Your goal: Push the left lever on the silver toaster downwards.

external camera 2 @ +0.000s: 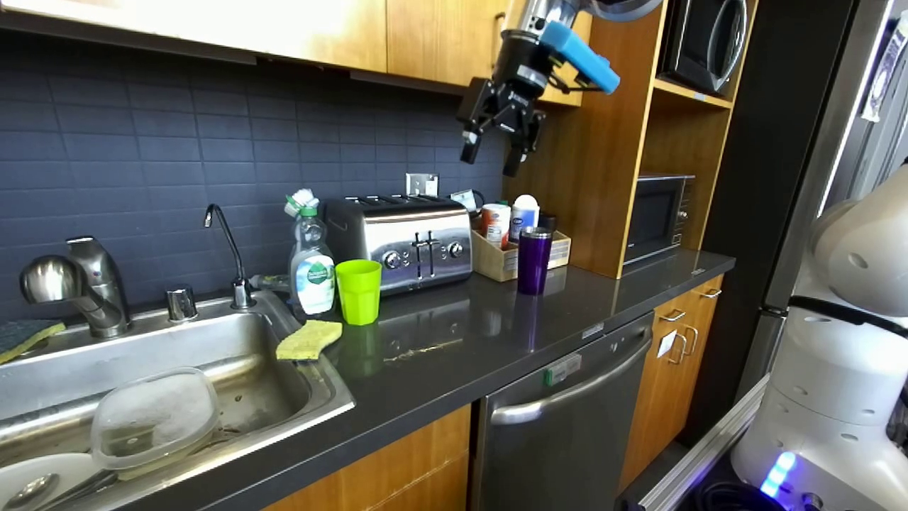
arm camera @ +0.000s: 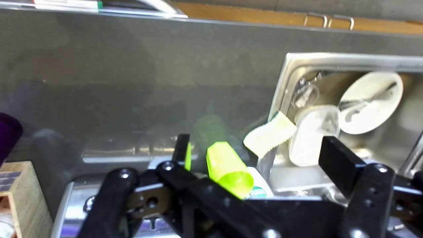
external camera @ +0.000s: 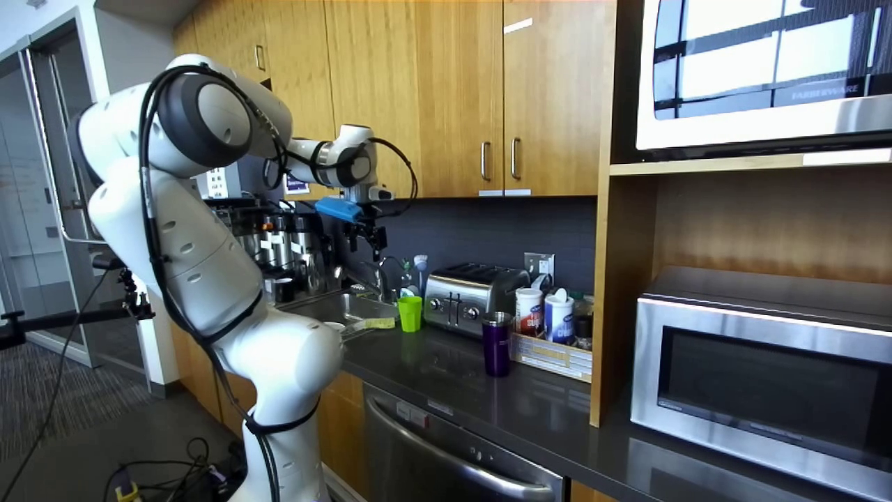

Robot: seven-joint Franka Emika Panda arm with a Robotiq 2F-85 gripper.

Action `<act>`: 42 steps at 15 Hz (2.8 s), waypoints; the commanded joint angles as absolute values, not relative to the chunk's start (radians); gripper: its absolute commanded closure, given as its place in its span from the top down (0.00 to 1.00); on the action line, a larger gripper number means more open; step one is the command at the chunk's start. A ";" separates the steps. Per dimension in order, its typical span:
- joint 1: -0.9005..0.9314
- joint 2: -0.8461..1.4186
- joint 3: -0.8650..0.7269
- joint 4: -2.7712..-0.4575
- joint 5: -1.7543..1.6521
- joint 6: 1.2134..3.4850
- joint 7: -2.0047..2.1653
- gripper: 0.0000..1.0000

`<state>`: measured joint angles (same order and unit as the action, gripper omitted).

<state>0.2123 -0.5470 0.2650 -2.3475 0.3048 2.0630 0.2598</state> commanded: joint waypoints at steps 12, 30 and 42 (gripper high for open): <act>0.036 -0.374 0.390 -2.354 0.134 2.673 0.733 0.22; -0.234 -0.155 0.644 -2.251 -0.478 2.641 1.114 0.00; 0.034 0.056 0.406 -2.028 -0.634 2.436 0.811 0.00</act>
<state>-0.0744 -0.0113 0.5080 -2.1090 -0.6075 2.4890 0.8573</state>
